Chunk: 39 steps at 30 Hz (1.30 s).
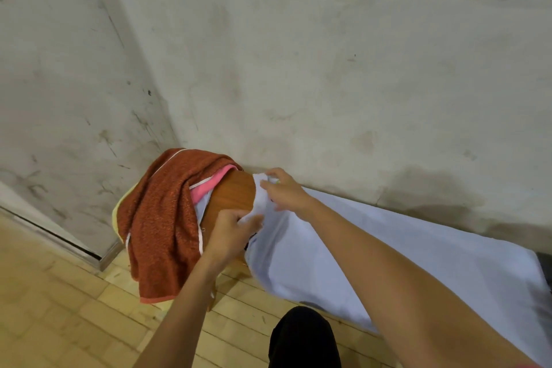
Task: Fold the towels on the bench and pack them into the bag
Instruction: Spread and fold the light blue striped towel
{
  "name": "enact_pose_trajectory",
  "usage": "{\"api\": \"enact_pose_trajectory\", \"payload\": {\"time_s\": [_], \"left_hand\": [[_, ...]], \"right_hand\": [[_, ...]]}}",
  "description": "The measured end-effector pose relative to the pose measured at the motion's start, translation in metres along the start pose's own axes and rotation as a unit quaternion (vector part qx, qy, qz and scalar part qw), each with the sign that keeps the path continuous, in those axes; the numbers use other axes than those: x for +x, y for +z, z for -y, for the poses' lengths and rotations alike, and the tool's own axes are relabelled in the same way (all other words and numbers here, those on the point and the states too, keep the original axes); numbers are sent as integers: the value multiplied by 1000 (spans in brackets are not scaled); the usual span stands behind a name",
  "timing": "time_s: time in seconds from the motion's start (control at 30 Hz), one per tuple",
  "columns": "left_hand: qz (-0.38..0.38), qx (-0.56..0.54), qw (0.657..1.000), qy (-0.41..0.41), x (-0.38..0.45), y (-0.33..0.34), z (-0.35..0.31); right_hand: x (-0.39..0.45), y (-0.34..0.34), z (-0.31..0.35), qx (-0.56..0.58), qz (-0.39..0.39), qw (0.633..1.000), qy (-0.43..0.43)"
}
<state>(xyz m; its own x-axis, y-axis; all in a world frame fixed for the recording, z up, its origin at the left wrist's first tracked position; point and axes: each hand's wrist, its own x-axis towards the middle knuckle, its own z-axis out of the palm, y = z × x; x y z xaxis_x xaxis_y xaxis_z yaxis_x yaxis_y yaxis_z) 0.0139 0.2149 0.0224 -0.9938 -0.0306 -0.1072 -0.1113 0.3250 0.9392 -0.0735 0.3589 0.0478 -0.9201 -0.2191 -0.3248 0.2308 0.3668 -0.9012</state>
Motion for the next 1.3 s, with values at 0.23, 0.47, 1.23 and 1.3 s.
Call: {"api": "enact_pose_trajectory", "payload": {"time_s": [0.23,0.47,1.23,1.3], "left_hand": [[129,154,975,90,-10,5,-19],[249,193,938,147,-23,17,-29],[227,156,956,101,-40,23,-32],[221,154,958,96,-40,21,-28]], "right_hand": [[26,-6,-10,-163,4,986,39],[24,-22,-42,-282,-4,958,52],[38,-32,-19,3,-173,982,81],[39,-36,-20,38,-188,977,96]]}}
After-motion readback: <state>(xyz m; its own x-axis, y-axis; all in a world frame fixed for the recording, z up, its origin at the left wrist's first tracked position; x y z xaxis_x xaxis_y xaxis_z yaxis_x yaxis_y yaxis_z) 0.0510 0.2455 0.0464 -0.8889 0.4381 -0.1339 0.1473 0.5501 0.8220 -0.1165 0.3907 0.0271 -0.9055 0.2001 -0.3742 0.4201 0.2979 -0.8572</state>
